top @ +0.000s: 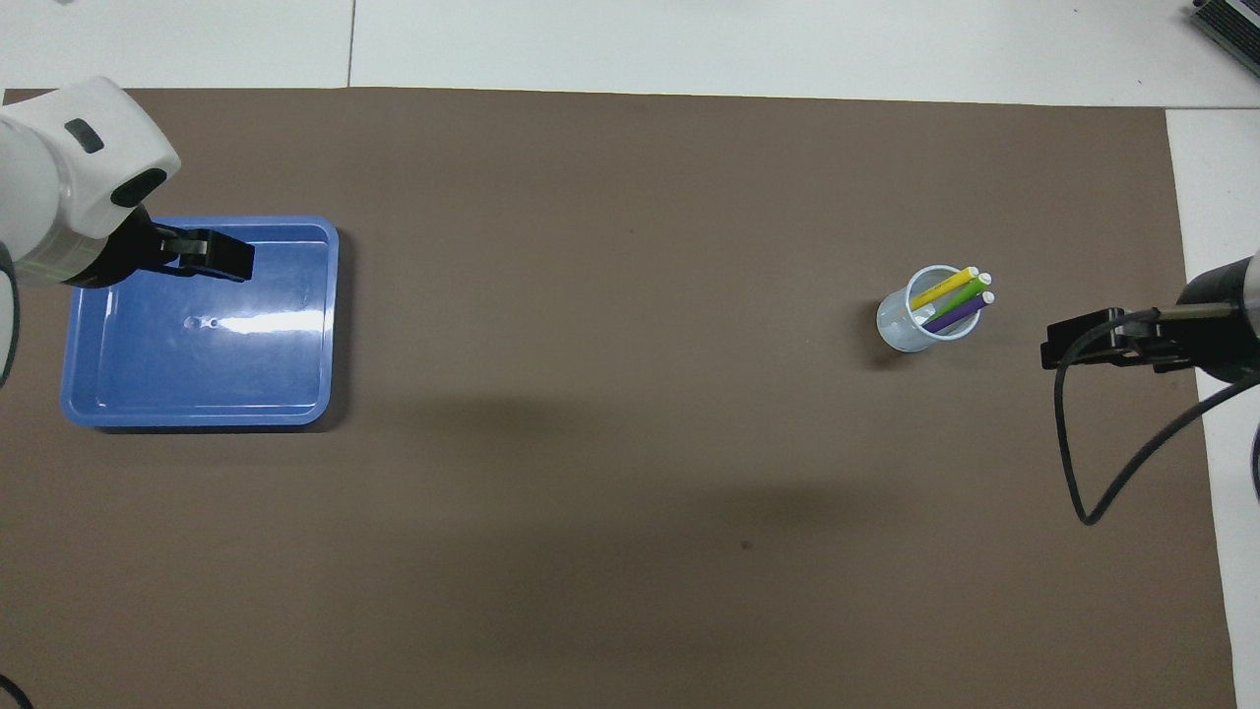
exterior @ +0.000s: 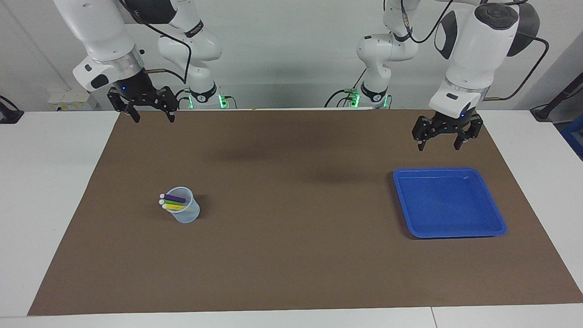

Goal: Right arm passes pens to left for tray arrangement

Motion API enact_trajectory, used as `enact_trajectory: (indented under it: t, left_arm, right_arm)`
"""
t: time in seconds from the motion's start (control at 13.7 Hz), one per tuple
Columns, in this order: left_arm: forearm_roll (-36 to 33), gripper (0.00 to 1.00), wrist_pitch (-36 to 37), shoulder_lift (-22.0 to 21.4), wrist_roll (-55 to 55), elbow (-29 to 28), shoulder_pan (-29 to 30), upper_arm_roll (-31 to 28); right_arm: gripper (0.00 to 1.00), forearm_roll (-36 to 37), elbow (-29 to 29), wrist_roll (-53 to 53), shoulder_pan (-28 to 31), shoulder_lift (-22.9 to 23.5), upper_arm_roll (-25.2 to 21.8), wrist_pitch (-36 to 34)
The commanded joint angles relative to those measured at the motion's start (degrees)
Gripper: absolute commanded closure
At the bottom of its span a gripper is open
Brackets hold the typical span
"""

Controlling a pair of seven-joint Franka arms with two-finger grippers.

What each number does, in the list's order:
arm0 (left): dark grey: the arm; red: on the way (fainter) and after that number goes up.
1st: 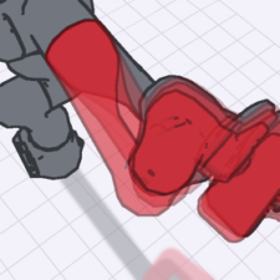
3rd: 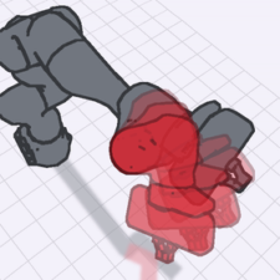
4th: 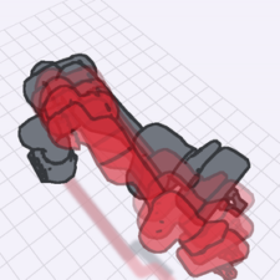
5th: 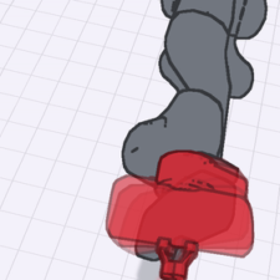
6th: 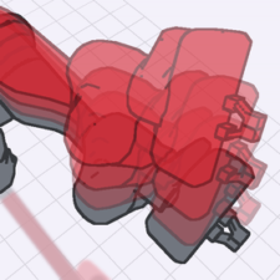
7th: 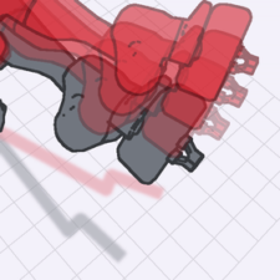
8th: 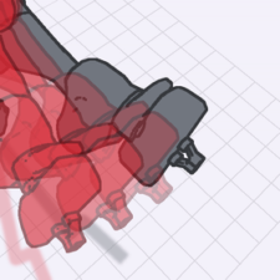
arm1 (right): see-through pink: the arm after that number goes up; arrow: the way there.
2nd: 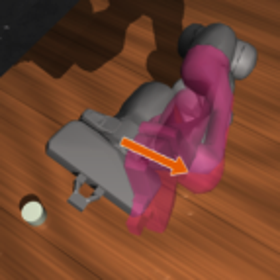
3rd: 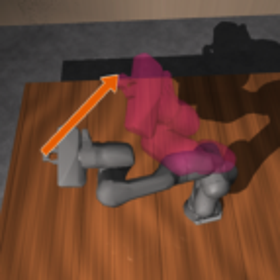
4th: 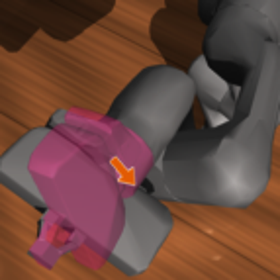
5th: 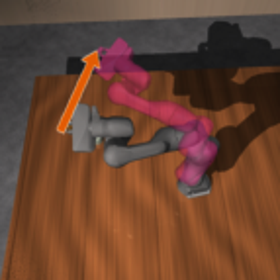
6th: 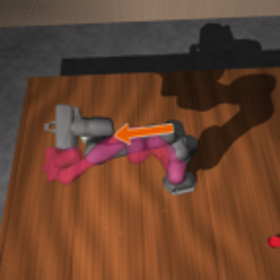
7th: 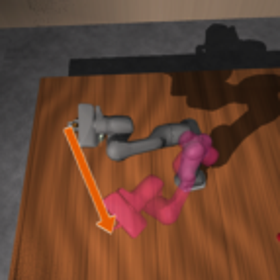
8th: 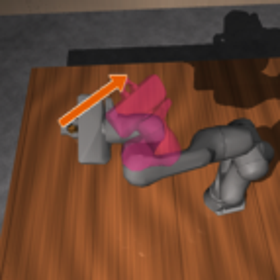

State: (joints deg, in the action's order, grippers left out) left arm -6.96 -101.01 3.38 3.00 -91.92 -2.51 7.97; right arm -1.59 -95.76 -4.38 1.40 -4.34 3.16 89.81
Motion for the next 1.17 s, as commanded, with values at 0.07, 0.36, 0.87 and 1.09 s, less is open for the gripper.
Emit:
enact_trajectory:
  t: [0.07, 0.36, 0.87, 1.09]
  left_arm:
    - [-0.95, 0.0, 0.12, -0.91, -0.28, -0.98, 0.14, 0.03]
    - [-0.95, 0.0, 0.12, -0.91, -0.28, -0.98, 0.14, 0.03]
    - [-0.95, 0.0, 0.12, -0.91, -0.28, -0.98, 0.14, 0.03]
    - [-0.95, 0.0, 0.12, -0.91, -0.28, -0.98, 0.14, 0.03]
  right_arm:
    - [0.0, 0.44, -1.45, -0.72, 0.8, -1.64, 0.54, -0.43]
    - [0.0, 0.44, -1.45, -0.19, 0.8, -1.55, 0.54, -0.42]
    - [0.0, 0.35, -14.35, 4.02, 0.09, -7.35, 0.62, 9.49]
    - [0.0, 0.27, -18.32, 4.11, 0.27, -7.97, 0.62, 13.19]
